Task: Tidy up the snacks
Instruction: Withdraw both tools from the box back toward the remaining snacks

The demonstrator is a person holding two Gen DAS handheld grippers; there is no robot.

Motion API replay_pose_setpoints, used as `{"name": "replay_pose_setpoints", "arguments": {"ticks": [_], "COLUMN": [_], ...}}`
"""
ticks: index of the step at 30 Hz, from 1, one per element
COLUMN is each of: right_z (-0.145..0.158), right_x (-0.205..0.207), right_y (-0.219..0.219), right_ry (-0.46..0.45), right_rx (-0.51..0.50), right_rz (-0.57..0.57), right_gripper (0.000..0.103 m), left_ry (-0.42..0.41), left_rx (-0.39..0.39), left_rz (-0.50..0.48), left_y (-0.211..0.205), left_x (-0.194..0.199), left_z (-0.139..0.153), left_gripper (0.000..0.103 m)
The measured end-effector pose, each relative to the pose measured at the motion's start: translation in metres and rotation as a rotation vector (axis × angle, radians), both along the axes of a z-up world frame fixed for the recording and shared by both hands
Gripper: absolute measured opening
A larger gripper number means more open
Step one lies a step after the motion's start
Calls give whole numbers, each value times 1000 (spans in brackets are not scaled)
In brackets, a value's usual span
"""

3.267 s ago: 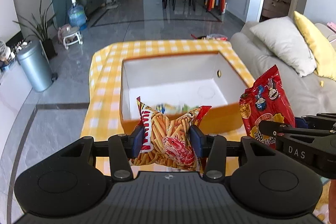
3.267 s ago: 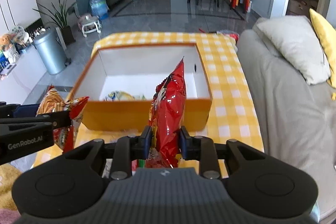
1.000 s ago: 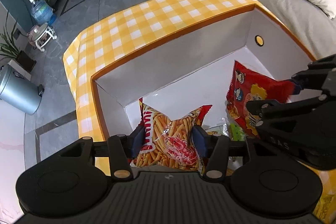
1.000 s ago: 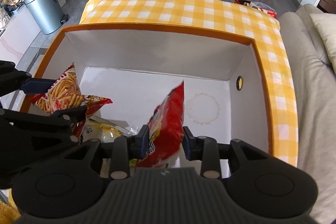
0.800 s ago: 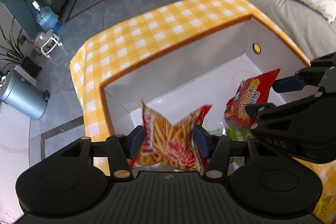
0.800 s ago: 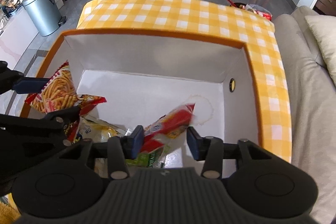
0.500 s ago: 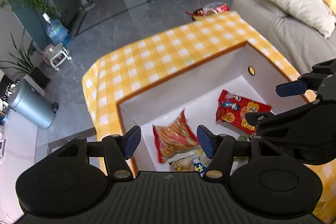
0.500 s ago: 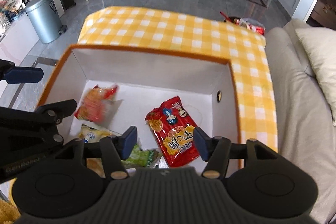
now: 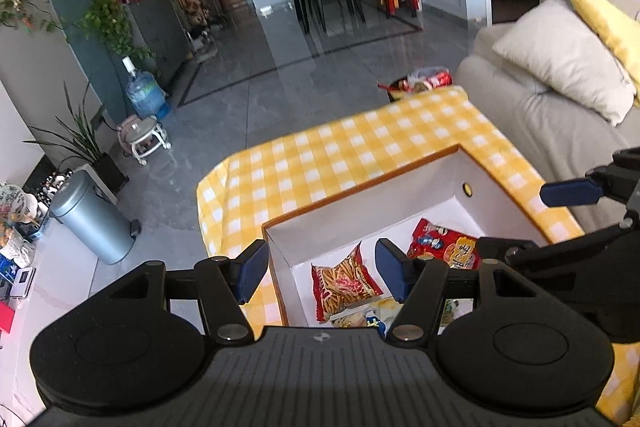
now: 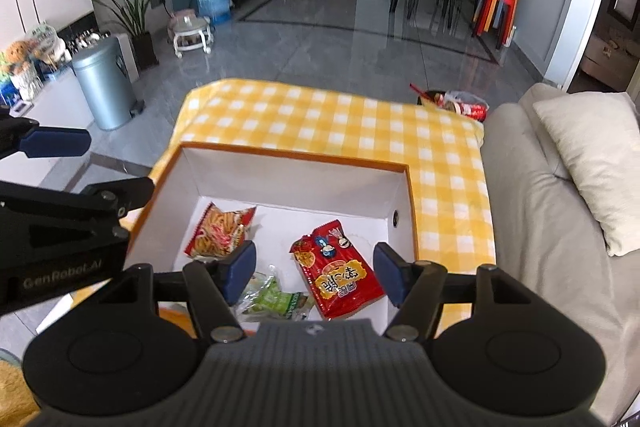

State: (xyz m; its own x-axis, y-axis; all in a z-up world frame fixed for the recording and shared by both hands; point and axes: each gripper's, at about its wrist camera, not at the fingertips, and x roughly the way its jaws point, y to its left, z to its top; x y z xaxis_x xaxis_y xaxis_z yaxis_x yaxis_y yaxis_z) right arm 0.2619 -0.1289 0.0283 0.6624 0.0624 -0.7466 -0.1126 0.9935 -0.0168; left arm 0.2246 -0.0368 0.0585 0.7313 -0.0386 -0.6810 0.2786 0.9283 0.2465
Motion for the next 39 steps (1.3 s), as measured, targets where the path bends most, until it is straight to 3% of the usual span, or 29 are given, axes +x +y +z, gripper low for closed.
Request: {"name": "replay_pose_setpoints", "arguments": {"ticks": [8, 17, 27, 34, 39], "right_z": [19, 6, -49, -91, -115], "right_x": [-51, -109, -169, -196, -205], "right_y": [-2, -6, -21, -35, -47], "right_ry": [-60, -74, 6, 104, 199], "right_rx": [41, 88, 156, 161, 208], "right_rz": [-2, -12, -33, -97, -155], "right_gripper": [63, 63, 64, 64, 64], "left_ry": [-61, -59, 57, 161, 264], "left_rx": [-24, -75, -211, -242, -213], "left_rz": [10, 14, 12, 50, 99], "left_y": [-4, 1, 22, 27, 30], "left_x": [-41, -93, -138, -155, -154], "left_z": [15, 5, -41, -76, -97], "left_gripper": [73, 73, 74, 73, 74]}}
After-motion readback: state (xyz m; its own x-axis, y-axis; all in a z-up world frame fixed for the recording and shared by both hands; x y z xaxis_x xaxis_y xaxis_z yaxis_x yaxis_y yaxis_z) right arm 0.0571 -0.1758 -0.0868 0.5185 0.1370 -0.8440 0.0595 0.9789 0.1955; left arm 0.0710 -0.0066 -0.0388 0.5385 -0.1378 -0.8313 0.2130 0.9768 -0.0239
